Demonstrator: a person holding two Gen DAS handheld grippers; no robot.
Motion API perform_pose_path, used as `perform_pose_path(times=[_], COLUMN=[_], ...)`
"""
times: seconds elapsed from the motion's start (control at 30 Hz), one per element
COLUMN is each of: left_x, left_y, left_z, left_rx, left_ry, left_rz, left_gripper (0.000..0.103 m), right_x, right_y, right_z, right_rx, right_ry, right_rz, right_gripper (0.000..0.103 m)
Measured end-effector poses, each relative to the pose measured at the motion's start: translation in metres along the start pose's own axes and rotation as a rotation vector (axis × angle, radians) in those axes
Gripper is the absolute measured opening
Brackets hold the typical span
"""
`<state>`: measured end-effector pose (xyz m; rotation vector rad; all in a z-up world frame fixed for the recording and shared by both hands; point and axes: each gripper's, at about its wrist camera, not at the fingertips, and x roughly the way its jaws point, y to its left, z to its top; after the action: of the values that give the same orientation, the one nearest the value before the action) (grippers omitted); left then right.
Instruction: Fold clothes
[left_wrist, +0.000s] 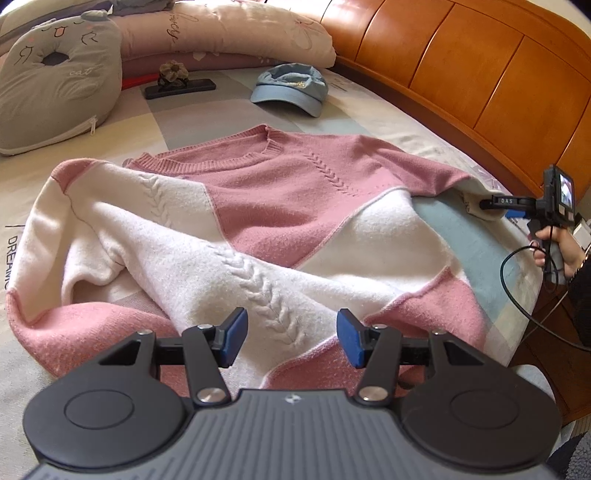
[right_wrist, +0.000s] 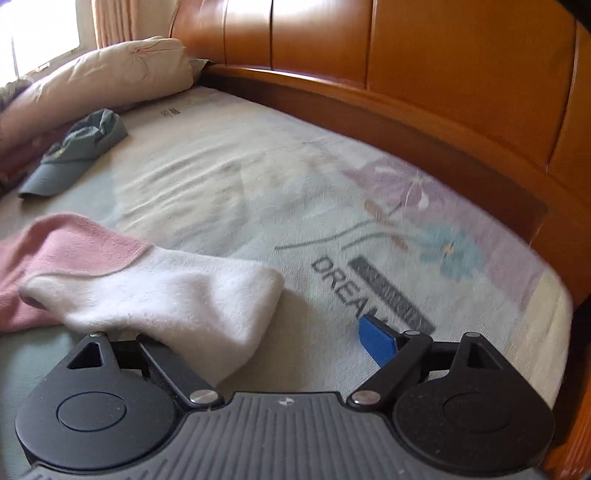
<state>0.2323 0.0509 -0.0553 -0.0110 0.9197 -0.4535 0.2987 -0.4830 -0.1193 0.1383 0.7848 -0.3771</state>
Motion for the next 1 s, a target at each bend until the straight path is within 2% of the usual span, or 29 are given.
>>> perform_pose_path(times=[0.17,0.37,0.4,0.53,0.67,0.77,0.9,1.0], left_x=[0.004,0.008,0.008,0.006,0.002,-0.001,-0.004,-0.006], left_y=[0.001,0.001,0.0,0.001,0.003,0.004,0.002,0.0], left_z=[0.002,0.001,0.001,-0.001,-0.002,-0.003,-0.007,-0.01], left_rx=[-0.003,-0.004,-0.005,-0.01,-0.009,-0.013,-0.01,-0.007], left_ry=[0.001,0.007,0.007,0.001,-0.003,-0.013,-0.02,-0.022], left_rz=[0.004,0.0,-0.001,-0.007,-0.001,-0.001,-0.002,-0.002], left_gripper=[0.053,0.053,0.053,0.053,0.054,0.06,0.06,0.06], right_x=[-0.002,-0.003,-0.002,0.003,-0.002,-0.02,-0.05,-0.068], right_y=[-0.011,-0.023,-0.025,-0.039,-0.045,-0.035,-0.004,0.028], right_z=[0.032,0.074,0.078,0.073,0.047,0.026,-0.004,-0.029], right_rx=[-0.09,-0.178,-0.175,-0.125,-0.063,-0.029,-0.009,-0.03], right_ry=[-0.049,-0.154,-0.151,-0.091,-0.019,0.001,0.02,0.037], right_rz=[-0.12,-0.306,-0.322,-0.297,-0.208,-0.059,0.169,0.303], right_gripper=[0.091,0.091,0.091,0.091,0.091,0.092,0.096,0.099])
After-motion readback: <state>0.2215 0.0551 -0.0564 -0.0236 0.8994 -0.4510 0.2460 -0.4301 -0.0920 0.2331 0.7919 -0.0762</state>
